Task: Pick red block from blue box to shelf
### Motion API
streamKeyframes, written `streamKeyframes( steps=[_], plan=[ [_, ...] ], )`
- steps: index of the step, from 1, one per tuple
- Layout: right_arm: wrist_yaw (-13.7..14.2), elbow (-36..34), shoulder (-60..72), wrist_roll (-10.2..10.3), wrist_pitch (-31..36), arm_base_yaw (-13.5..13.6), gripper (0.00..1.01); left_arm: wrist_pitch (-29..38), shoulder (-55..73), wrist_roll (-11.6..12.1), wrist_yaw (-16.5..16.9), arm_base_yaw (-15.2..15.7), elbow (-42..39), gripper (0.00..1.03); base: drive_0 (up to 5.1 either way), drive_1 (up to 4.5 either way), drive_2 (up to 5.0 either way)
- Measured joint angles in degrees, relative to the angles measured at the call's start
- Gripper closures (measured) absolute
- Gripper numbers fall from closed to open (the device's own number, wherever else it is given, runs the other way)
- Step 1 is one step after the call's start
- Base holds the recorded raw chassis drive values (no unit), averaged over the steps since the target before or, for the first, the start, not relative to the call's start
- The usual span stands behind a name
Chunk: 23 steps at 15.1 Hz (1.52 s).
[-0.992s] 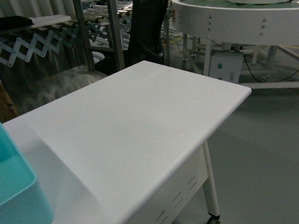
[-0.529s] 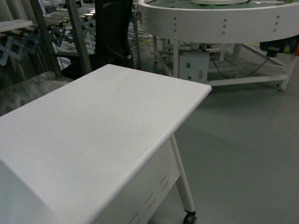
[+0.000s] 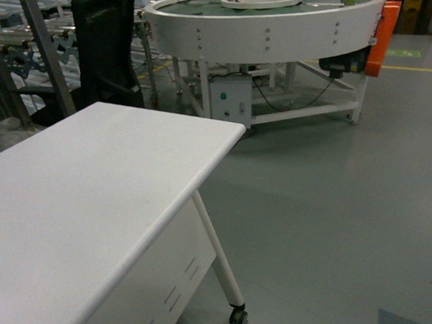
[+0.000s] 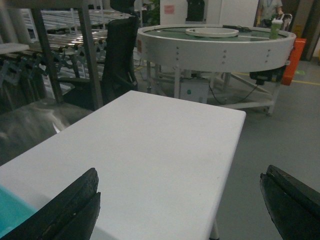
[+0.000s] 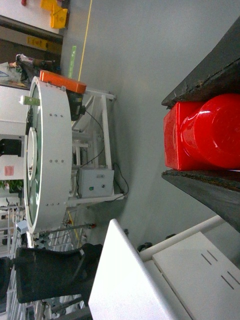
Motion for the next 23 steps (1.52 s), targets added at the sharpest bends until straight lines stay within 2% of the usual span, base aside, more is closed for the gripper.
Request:
streamKeyframes(
  steps=[23],
  plan=[
    [0.0, 0.0, 0.0, 0.0, 0.0, 0.0, 0.73, 0.0, 0.0, 0.0, 0.0, 0.0, 0.0, 0.05, -1.6, -1.59, -1.6]
  ],
)
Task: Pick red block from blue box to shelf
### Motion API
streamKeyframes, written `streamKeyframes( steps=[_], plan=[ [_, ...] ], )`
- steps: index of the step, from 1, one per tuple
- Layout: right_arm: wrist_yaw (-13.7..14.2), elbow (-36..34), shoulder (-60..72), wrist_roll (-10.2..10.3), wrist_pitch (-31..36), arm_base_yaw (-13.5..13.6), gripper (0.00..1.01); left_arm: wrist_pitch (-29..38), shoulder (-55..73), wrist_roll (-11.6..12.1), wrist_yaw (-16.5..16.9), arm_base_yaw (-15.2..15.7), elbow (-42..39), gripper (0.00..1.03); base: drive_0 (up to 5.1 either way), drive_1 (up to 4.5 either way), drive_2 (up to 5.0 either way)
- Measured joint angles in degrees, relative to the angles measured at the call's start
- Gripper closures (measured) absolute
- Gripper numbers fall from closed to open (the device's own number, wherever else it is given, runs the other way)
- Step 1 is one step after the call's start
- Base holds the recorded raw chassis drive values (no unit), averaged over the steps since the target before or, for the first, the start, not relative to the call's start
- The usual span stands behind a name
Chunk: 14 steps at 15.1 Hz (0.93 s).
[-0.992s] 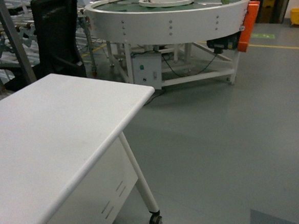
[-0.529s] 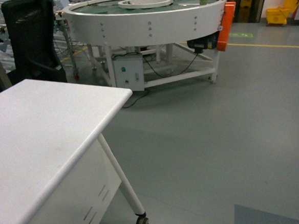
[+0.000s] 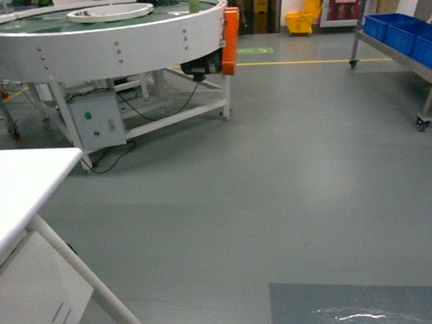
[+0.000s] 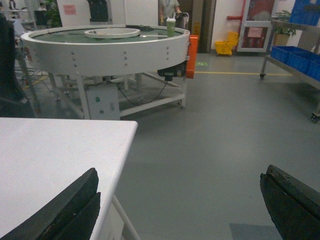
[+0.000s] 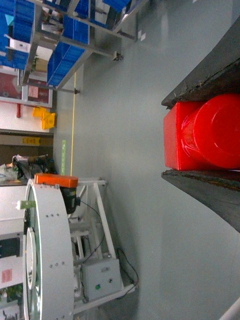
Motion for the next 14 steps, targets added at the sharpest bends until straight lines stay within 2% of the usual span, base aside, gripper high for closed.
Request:
streamKeyframes(
  steps=[8, 14],
  plan=[
    [0.0, 0.0, 0.0, 0.0, 0.2, 0.0, 0.73, 0.0, 0.0, 0.0, 0.0, 0.0, 0.0, 0.05, -1.6, -1.60, -1.6],
    [0.0, 0.0, 0.0, 0.0, 0.0, 0.0, 0.73, 0.0, 0.0, 0.0, 0.0, 0.0, 0.0, 0.05, -0.1, 3.66, -3.9]
  ],
)
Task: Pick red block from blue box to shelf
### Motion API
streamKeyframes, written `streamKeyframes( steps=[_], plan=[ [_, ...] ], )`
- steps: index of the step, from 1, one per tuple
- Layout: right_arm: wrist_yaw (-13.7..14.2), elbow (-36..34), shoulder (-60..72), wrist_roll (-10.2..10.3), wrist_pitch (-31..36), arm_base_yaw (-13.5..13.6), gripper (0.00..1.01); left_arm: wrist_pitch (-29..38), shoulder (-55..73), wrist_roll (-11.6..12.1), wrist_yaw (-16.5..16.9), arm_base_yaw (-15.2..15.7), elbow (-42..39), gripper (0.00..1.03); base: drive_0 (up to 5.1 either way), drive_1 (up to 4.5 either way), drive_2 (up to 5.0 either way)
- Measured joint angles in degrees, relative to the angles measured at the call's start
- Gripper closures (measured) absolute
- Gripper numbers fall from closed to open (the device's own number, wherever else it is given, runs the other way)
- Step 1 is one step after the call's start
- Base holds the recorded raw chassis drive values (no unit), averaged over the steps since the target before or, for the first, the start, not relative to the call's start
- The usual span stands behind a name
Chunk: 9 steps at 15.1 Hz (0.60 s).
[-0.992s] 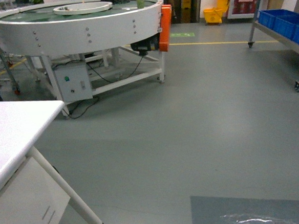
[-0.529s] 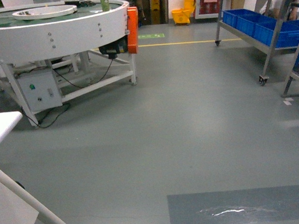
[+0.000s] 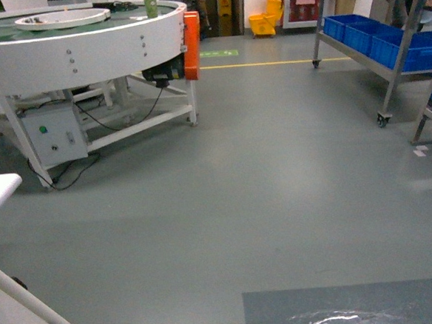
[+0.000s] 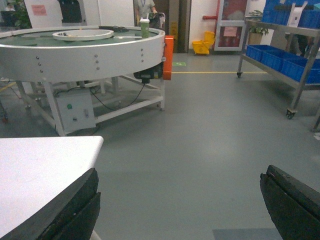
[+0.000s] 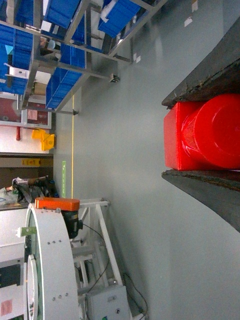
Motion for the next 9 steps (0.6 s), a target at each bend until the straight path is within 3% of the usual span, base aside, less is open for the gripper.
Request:
streamKeyframes(
  steps=[5, 9],
  plan=[
    [0.0, 0.0, 0.0, 0.0, 0.0, 0.0, 0.73, 0.0, 0.0, 0.0, 0.0, 0.0, 0.0, 0.05, -0.1, 3.66, -3.9],
    [0.0, 0.0, 0.0, 0.0, 0.1, 0.0, 0.73, 0.0, 0.0, 0.0, 0.0, 0.0, 0.0, 0.05, 2.4, 2.35, -5.1]
  ],
)
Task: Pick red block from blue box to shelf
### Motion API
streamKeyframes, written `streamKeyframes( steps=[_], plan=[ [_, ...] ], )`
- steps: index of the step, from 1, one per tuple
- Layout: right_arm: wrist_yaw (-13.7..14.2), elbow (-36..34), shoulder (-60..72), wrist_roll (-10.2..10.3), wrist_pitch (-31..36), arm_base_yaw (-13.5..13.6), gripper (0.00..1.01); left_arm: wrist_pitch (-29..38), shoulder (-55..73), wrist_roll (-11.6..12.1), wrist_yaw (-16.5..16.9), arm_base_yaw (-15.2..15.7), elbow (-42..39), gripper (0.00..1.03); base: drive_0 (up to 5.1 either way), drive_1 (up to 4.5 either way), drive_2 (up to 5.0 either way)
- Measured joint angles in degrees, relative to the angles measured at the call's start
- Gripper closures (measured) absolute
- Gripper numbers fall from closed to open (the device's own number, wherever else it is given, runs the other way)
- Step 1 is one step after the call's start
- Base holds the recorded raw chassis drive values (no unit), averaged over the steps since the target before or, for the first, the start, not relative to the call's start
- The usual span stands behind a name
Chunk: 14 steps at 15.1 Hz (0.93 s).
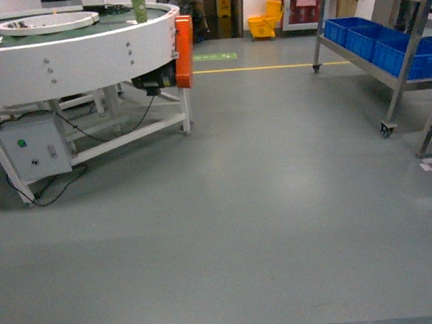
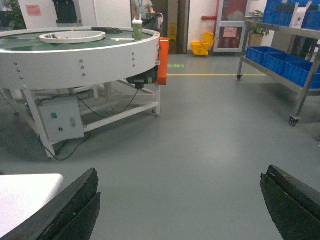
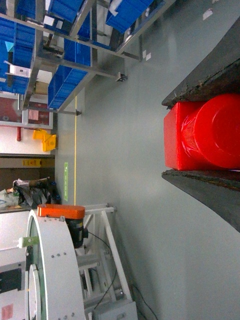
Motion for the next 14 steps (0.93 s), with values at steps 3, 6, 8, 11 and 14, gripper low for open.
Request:
streamKeyframes(
  steps=[3, 6, 8, 11, 14],
  plan=[
    [0.0, 0.0, 0.0, 0.0, -0.1, 0.0, 0.73, 0.0, 0.0, 0.0, 0.0, 0.0, 0.0, 0.05, 2.3, 2.30, -5.2],
    [0.0, 0.0, 0.0, 0.0, 0.0, 0.0, 0.73, 0.1, 0.0, 0.0, 0.0, 0.0, 0.0, 0.05, 2.3, 2.30, -5.2],
    [0.0, 0.0, 0.0, 0.0, -0.1, 0.0, 0.73, -0.1, 0.0, 0.0, 0.0, 0.0, 0.0, 0.05, 2.3, 2.30, -5.2],
    [0.0, 0.0, 0.0, 0.0, -0.1, 0.0, 0.73, 0.0, 0.0, 0.0, 0.0, 0.0, 0.0, 0.05, 2.3, 2.30, -5.2],
    [0.0, 0.0, 0.0, 0.0, -0.1, 0.0, 0.73, -0.1, 0.0, 0.0, 0.0, 0.0, 0.0, 0.05, 2.3, 2.30, -5.2]
  ],
)
